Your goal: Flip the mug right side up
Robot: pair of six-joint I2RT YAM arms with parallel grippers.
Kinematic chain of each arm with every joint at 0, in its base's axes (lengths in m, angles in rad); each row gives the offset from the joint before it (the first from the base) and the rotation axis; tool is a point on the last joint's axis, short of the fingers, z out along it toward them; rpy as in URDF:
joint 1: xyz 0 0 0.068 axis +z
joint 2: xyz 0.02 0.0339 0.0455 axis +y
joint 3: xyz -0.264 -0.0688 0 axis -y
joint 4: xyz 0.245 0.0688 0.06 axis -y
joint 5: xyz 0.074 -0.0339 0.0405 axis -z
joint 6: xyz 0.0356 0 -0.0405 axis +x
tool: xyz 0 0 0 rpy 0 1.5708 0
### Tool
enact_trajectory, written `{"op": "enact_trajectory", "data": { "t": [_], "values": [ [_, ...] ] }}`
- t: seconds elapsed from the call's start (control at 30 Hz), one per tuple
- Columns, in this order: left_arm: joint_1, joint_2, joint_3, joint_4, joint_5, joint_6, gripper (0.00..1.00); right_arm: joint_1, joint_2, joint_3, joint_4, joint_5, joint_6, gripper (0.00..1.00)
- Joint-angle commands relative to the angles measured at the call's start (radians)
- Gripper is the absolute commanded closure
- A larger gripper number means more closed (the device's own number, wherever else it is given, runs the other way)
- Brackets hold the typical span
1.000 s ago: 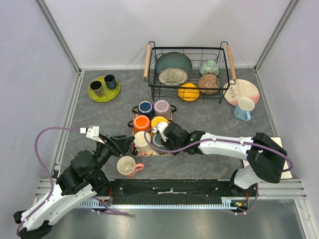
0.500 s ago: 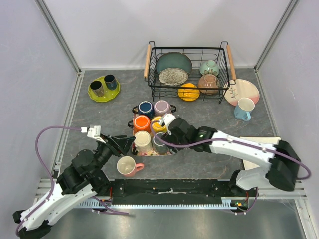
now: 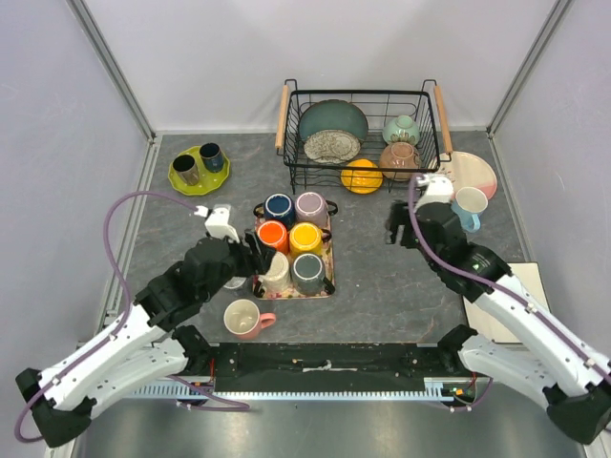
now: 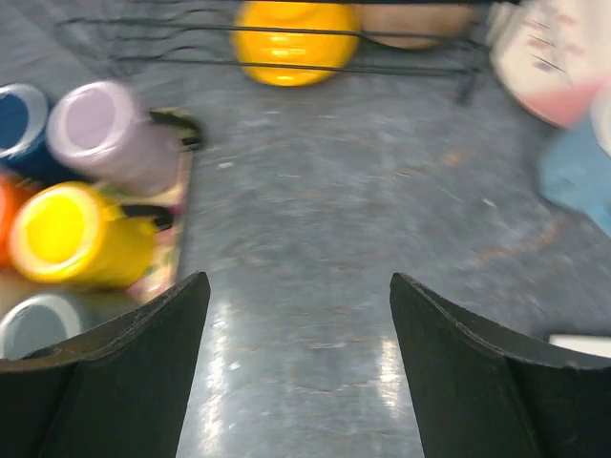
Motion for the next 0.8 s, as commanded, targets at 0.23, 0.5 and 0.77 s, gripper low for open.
{"op": "enact_trajectory", "data": {
  "t": [0.23, 0.5, 0.77],
  "values": [
    [0.557, 0.234, 0.213, -0.095, 0.403, 0.073, 0.22, -0.283, -0.079, -0.188, 0.088, -0.191, 0.225, 0.16],
    [0.750, 0.284, 0.196, -0.093, 0.481, -0.125, 0.15, -0.286, -0.231, -0.289, 0.209, -0.167, 0.253, 0.18],
    [0.747, 0.166, 0.171, -0.203, 0.174, -0.427, 0.00, -0.286, -0.239, -0.311, 0.228, -0.142, 0.245, 0.17]
  ]
}}
